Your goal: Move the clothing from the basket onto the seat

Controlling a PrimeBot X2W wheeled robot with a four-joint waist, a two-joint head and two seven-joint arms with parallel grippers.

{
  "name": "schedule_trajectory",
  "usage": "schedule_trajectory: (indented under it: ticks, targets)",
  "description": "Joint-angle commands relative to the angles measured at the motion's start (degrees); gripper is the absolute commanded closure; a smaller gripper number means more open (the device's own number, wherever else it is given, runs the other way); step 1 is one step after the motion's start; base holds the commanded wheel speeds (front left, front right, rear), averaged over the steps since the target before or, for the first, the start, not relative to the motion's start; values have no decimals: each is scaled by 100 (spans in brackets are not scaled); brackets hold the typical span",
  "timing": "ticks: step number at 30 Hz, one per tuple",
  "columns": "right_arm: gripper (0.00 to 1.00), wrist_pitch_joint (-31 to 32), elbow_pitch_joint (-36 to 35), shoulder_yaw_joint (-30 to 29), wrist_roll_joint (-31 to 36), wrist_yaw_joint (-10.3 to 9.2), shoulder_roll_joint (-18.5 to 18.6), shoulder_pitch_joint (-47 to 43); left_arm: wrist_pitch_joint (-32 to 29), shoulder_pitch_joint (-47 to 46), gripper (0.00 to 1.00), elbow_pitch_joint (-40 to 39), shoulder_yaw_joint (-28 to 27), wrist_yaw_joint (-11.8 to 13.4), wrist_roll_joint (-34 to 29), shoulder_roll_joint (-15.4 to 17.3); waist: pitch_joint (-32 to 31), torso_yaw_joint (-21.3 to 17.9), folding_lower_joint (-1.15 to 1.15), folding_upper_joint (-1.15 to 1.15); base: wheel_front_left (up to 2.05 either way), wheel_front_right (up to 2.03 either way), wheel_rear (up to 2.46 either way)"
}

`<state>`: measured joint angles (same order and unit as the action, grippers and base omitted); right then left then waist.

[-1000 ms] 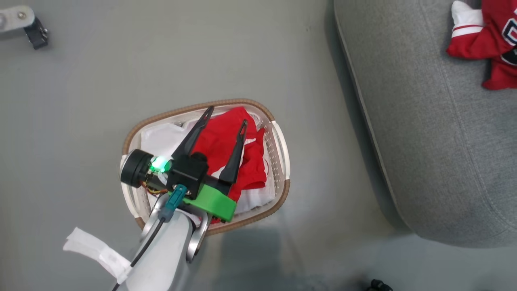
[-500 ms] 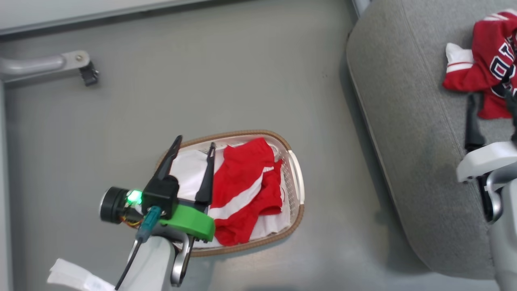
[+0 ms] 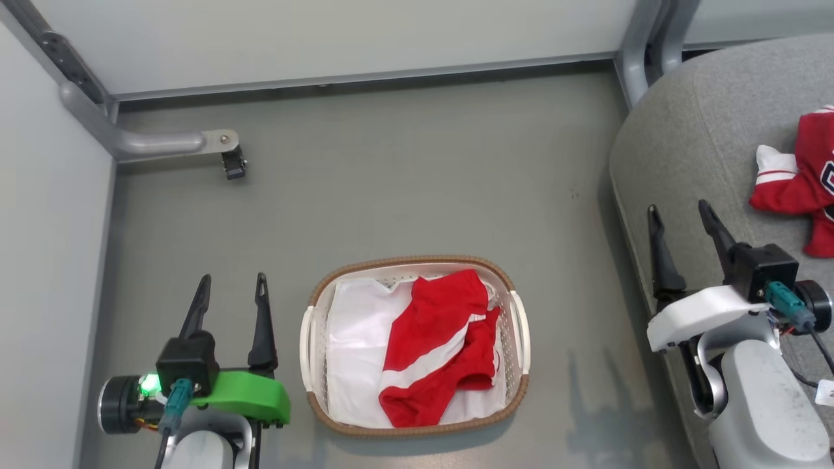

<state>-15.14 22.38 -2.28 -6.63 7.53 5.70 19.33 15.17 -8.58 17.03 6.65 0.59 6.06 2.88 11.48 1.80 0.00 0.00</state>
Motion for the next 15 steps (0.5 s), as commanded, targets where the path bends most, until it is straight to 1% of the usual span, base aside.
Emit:
schedule_trajectory:
  ticks: [1, 10, 15]
  targets:
    - [0, 0, -46, 37, -49, -8, -17, -150, -3, 134, 0, -20, -73, 32, -20, 11, -259, 236, 0, 0, 0, 0, 0]
    - [0, 0, -141, 312, -210, -8, -185, -786, -3, 700, 0, -291, -351, -43, -47, 11, -682, 329, 0, 0, 0, 0, 0]
    - [0, 0, -162, 354, -239, -8, -224, -980, -3, 929, 0, -365, -382, -51, -16, 9, -753, 307, 0, 0, 0, 0, 0]
